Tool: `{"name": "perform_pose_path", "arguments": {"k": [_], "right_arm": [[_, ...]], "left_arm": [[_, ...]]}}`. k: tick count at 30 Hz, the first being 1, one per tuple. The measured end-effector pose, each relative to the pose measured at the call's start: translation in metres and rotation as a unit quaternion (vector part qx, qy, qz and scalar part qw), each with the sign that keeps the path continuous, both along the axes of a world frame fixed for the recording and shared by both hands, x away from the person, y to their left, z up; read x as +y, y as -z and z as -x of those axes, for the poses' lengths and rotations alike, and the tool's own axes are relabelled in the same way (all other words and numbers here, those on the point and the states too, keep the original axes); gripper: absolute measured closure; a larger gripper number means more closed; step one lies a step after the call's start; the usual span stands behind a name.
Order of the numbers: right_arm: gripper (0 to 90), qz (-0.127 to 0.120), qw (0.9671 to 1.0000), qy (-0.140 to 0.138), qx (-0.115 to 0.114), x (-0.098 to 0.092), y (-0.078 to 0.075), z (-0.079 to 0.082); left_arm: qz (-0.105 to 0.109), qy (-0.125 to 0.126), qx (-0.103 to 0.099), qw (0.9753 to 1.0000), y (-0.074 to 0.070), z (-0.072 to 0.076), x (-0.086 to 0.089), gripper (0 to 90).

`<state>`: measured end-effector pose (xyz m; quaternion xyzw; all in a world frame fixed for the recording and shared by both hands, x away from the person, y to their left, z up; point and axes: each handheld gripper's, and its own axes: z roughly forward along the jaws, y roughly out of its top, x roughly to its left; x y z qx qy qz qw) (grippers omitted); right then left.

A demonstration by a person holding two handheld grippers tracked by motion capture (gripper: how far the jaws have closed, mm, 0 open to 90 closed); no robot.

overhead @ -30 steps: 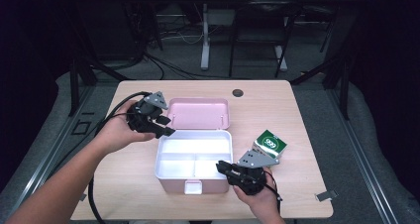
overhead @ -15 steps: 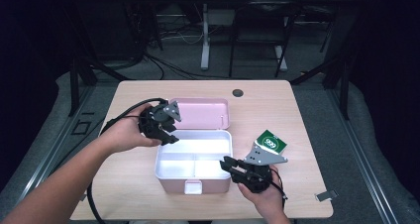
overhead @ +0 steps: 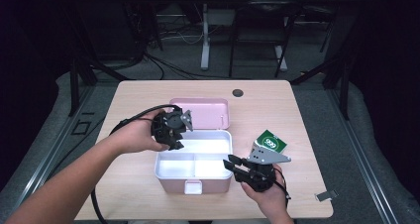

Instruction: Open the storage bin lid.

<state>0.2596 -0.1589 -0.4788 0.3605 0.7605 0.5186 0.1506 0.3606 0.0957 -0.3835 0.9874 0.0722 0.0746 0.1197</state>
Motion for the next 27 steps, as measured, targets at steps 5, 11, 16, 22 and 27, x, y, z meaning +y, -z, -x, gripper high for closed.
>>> {"name": "perform_pose_path", "arguments": {"k": [5,11,16,22,27], "right_arm": [[71.4,0.0,1.0,0.004,-0.002,-0.003,0.0,0.0],[70.7,-0.004,1.0,0.006,-0.002,-0.005,0.0,-0.001],[70.6,-0.001,1.0,0.007,0.0,-0.005,0.001,-0.001],[70.4,-0.002,1.0,0.01,0.0,-0.007,0.0,-0.002],[70.2,-0.003,0.9999,0.011,0.0,-0.009,0.0,-0.002]], "left_arm": [[-0.025,0.013,0.003,0.9996,0.007,0.001,-0.01,69.4],[-0.044,0.026,0.004,0.9987,0.015,0.002,-0.019,70.8],[-0.057,0.036,0.005,0.9977,0.023,0.003,-0.027,72.8],[-0.077,0.048,0.007,0.9959,0.029,0.004,-0.036,75.6],[-0.085,0.054,0.01,0.9949,0.034,0.004,-0.041,77.3]]}}
